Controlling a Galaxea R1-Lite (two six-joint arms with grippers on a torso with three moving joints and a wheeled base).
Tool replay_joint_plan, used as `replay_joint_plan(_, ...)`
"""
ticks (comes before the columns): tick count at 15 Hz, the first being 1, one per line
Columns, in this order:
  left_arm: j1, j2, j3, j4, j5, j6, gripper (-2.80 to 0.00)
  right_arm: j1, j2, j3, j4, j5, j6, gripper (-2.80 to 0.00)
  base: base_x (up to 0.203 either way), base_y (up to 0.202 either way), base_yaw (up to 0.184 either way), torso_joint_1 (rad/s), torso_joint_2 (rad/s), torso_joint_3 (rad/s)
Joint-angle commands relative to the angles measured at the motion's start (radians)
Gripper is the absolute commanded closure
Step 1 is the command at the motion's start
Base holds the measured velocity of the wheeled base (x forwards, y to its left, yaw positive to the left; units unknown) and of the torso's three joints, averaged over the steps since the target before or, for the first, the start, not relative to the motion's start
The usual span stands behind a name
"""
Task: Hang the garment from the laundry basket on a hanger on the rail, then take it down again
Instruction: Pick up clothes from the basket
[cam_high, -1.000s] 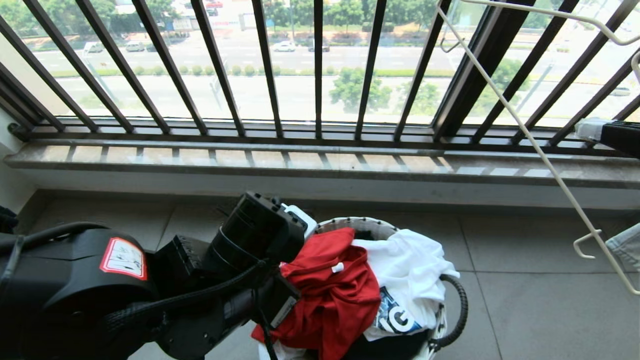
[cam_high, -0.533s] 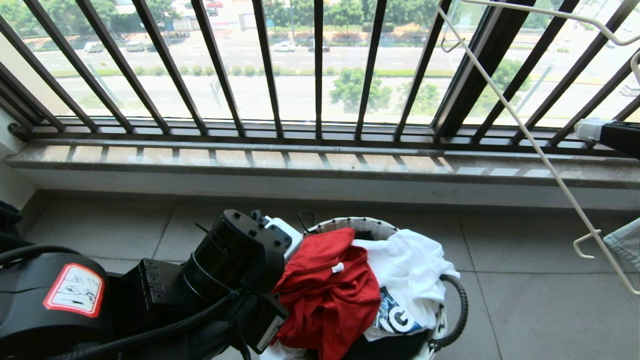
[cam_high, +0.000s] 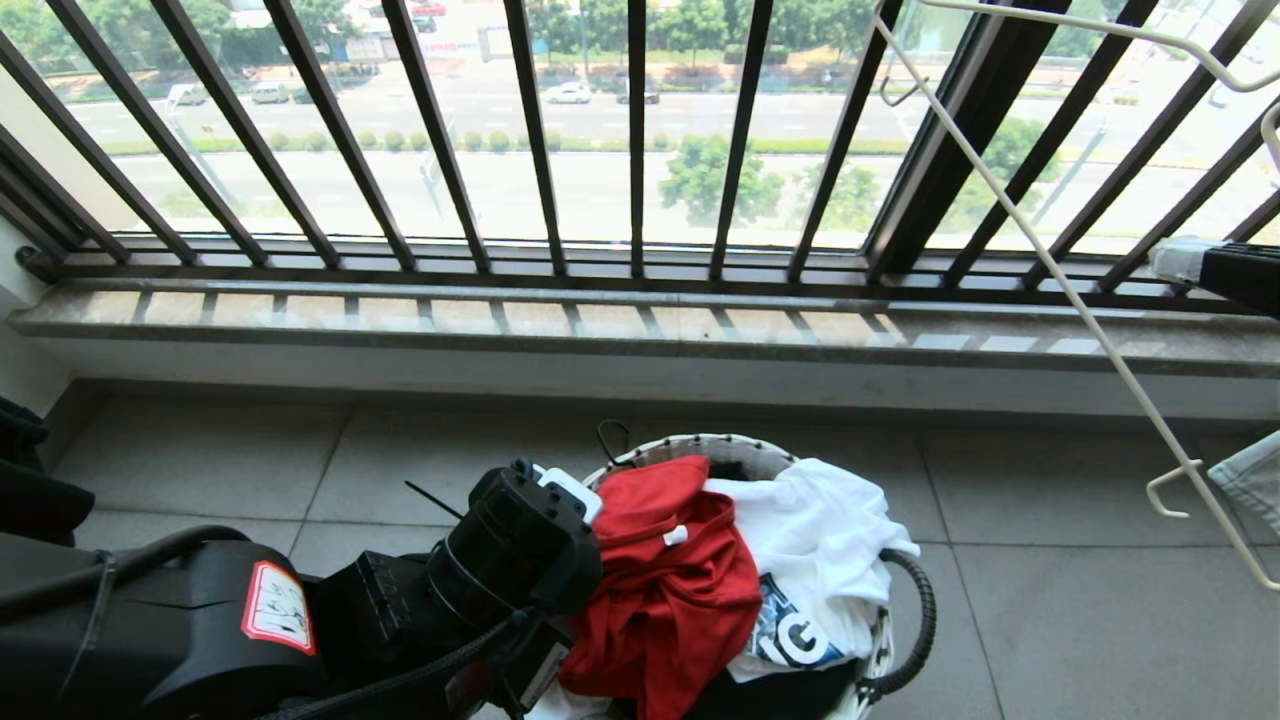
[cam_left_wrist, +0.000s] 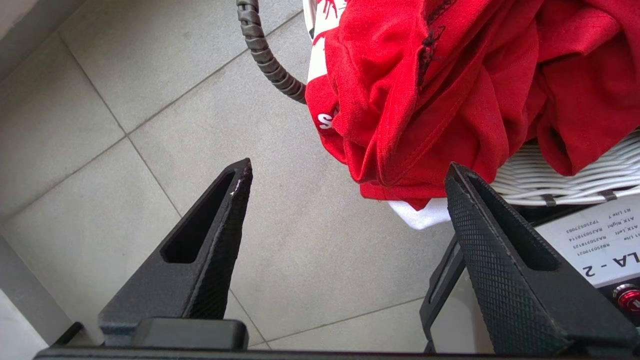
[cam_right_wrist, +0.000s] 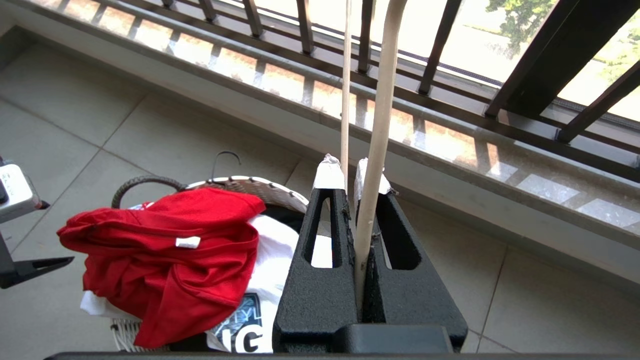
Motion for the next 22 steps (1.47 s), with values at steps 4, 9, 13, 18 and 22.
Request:
replay_joint_plan(4,0.047,0.096,0.004,-0.127,0.018,0.009,-2.80,0.000,0.000,0.001,-0.001,0.001,-0.001,0.00,0.000,0.000,0.000,0.000,0.00,0.000)
replay_joint_plan(9,0.069,0.120,-0.017,-0.264,0.064,0.075,-2.80,0.000,0.002,0.003,-0.001,0.001,-0.001,0.00,0.000,0.000,0.000,0.000,0.00,0.000)
replay_joint_plan(13,0.112,0.133,-0.073,-0.265,0.108,0.078,-2.80,0.000,0.000,0.002,-0.001,0.001,-0.001,0.00,0.000,0.000,0.000,0.000,0.00,0.000)
replay_joint_plan(18,0.111,0.160,-0.082,-0.382,0.138,0.080,-2.80,0.000,0.001,0.003,-0.001,0.001,-0.001,0.00,0.000,0.000,0.000,0.000,0.00,0.000)
replay_joint_plan(22,0.109,0.151,-0.025,-0.381,0.138,0.095,-2.80,0.000,0.002,0.003,-0.001,0.001,-0.001,0.00,0.000,0.000,0.000,0.000,0.00,0.000)
